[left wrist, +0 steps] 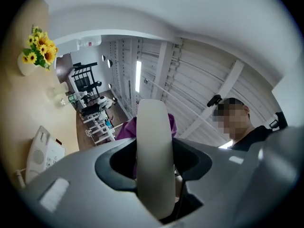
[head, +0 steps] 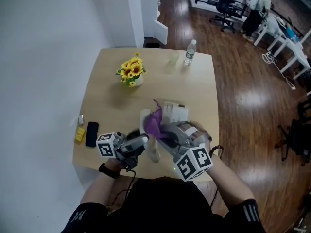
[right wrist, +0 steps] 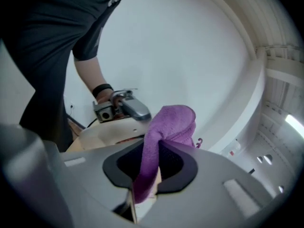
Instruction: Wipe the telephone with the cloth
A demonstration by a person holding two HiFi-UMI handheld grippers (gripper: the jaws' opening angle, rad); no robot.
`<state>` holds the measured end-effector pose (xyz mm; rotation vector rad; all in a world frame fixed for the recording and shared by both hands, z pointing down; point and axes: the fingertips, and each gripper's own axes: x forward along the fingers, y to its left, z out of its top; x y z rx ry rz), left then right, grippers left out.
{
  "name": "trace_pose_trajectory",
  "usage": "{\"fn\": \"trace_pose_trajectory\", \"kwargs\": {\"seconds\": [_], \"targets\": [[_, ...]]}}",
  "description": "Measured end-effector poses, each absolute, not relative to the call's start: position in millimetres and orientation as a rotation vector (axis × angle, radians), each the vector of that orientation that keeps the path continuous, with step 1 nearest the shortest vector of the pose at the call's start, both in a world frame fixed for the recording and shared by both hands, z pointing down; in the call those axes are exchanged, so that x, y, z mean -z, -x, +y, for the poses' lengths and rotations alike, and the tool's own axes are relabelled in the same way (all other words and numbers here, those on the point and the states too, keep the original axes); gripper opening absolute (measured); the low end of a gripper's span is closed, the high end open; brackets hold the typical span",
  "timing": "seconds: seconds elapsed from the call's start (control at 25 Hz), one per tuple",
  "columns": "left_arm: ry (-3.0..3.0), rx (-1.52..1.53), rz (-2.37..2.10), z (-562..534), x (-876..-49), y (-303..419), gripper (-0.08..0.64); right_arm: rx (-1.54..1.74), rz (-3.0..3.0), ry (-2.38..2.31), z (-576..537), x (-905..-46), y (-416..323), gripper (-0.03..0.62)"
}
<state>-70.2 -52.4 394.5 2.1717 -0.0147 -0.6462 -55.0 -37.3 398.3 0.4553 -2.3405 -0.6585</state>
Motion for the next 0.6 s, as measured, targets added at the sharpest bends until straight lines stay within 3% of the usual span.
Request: {"fn": "trace_pose_trajectory", "kwargs": {"seconds": [0.32,0.6], "targets": [[-2.156,0.699,0.108,-39.7,-382.6,67.0,0.213,0.481,-2.502,-0.657,-75.5,-350.4,37.6,0.063],[-2.146,0.698,0.111,-41.4,-379.8,64.8,0.212,0.547,-2.448,-0.511,-56.1,-363.8,53.3,0.063]]}}
